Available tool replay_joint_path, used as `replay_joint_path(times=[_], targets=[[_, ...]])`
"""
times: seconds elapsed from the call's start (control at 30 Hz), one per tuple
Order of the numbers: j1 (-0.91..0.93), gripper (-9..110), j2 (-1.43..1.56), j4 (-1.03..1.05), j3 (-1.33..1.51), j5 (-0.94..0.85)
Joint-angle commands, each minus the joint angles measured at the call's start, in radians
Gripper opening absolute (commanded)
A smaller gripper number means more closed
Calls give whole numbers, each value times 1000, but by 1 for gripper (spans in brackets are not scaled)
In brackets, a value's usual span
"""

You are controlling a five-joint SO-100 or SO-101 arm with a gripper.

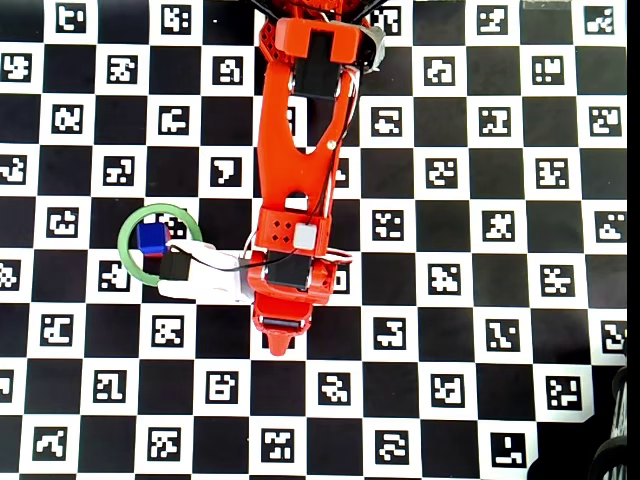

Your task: Grab the red cube then put it in the green circle then put the blue cube on top and finally the orange cube on top

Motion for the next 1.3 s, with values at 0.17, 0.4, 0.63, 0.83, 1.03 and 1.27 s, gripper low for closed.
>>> replay_joint_path(times=[0.17,0.4,0.63,0.83,1.03,1.27], targets=[[-20,41,25,-8,-77,86],[-15,41,21,-26,-86,167],[-17,41,21,-43,-87,199],[-17,40,21,-43,-87,204],[-17,21,21,-44,-87,204],[-6,4,40,-48,-81,218]])
